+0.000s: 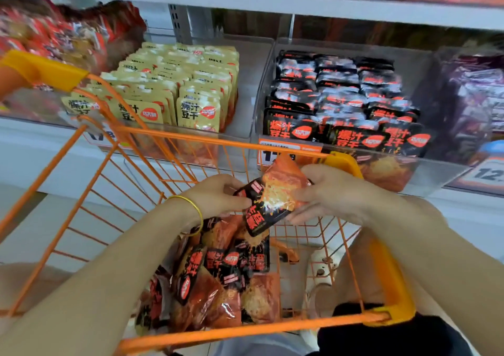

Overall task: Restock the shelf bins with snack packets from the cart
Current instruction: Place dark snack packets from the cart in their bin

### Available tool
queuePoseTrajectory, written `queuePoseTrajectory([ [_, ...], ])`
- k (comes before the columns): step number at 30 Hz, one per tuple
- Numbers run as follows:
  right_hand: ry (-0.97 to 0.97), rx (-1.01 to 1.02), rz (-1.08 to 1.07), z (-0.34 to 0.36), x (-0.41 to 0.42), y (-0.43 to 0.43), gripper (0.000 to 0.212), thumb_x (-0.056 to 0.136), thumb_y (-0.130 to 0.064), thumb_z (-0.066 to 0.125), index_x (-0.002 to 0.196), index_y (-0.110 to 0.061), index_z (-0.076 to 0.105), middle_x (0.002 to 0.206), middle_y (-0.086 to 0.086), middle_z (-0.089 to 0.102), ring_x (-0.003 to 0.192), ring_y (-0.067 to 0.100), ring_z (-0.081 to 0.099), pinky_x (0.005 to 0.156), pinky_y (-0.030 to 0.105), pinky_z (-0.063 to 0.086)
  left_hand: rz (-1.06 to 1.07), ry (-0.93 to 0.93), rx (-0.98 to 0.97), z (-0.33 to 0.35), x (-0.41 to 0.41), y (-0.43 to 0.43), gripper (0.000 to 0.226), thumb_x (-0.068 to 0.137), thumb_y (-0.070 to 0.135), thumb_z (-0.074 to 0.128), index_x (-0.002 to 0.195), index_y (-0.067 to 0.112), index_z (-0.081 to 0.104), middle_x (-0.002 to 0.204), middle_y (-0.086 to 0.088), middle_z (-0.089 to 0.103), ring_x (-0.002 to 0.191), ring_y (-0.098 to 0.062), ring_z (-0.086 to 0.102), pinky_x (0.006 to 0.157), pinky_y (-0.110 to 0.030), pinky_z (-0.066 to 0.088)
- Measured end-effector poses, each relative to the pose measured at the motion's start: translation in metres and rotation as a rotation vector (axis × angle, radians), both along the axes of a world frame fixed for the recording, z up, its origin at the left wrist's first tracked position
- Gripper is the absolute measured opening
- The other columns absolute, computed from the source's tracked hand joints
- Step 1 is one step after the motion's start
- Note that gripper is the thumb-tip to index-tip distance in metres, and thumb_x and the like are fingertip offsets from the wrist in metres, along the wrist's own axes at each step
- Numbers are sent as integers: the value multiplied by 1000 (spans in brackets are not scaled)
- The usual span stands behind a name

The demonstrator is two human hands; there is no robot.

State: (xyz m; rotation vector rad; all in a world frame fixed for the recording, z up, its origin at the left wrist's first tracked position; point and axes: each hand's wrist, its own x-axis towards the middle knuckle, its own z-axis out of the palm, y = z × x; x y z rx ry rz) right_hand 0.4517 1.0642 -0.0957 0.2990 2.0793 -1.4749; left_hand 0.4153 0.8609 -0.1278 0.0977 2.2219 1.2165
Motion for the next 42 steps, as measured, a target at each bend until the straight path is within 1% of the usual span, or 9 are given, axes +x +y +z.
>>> queuePoseTrajectory([
  [4, 471, 243, -78, 1, 27, 23, 29, 86, -4, 63, 112, 1, 52, 104, 14, 58, 92, 33, 63, 88, 47, 51, 23, 149, 173, 34, 9, 17, 18, 85, 1, 62, 88, 17, 54, 91, -4, 60, 84, -15, 61, 76, -25, 56],
  [7, 835, 680, -30, 16, 31, 33, 57, 80, -21, 71, 132, -19, 47, 123, -1, 55, 115, 18, 49, 99, 31, 38, -135, 513, 47, 75, 7, 47, 19, 82, 10, 68, 85, 26, 57, 95, -13, 64, 85, -22, 62, 82, -37, 52],
  [10, 983, 723, -16, 35, 22, 46, 47, 77, -25, 73, 121, -20, 56, 95, -8, 63, 90, 11, 55, 79, 27, 43, -231, 710, 98, 106, -1, 88, 10, 76, 18, 71, 82, 21, 62, 92, -18, 65, 88, -33, 62, 83, -47, 50],
  [12, 967, 418, -121, 45, 14, 60, 30, 79, -10, 71, 106, -9, 58, 77, -3, 60, 69, 5, 50, 68, 25, 40, -228, 839, 144, 116, -10, 117, 10, 80, 10, 70, 87, 9, 63, 88, -14, 64, 83, -27, 62, 82, -40, 51],
  [17, 1062, -41, -574, 52, 16, 125, 25, 82, 0, 60, 93, -20, 51, 86, 2, 61, 82, 12, 56, 77, 33, 47, -212, 1057, 162, 117, -20, 178, 39, 82, 6, 65, 119, 7, 54, 106, 4, 48, 97, -9, 49, 88, -13, 36],
  [22, 1081, 57, -658, 22, 6, 151, 31, 81, 4, 54, 99, -18, 42, 92, 6, 54, 89, 18, 51, 82, 35, 44, -380, 1131, -194, 69, -25, 195, 27, 82, 11, 65, 108, 8, 62, 111, -12, 59, 109, -32, 51, 94, -45, 40],
  [30, 1059, 516, -529, -7, 1, 154, 70, 73, 6, 67, 135, -13, 39, 126, 8, 45, 101, 2, 42, 84, 5, 30, -337, 1114, -377, 49, -23, 189, 28, 92, 20, 56, 119, 10, 59, 112, -10, 57, 112, -30, 45, 92, -36, 36],
  [34, 1141, 677, -431, -4, -1, 152, 44, 81, 8, 60, 121, -12, 57, 113, 9, 48, 80, 0, 37, 74, 13, 29, -334, 1082, -387, 49, -25, 192, 31, 94, 19, 53, 124, 10, 55, 117, -10, 55, 116, -28, 43, 96, -35, 36],
  [42, 1033, 788, -392, -8, -3, 154, 29, 80, 8, 61, 104, -7, 65, 107, 11, 50, 90, 24, 55, 77, 22, 38, -310, 1104, -413, 45, -28, 192, 29, 95, 19, 51, 123, 11, 54, 118, -9, 55, 114, -28, 42, 95, -36, 37],
])
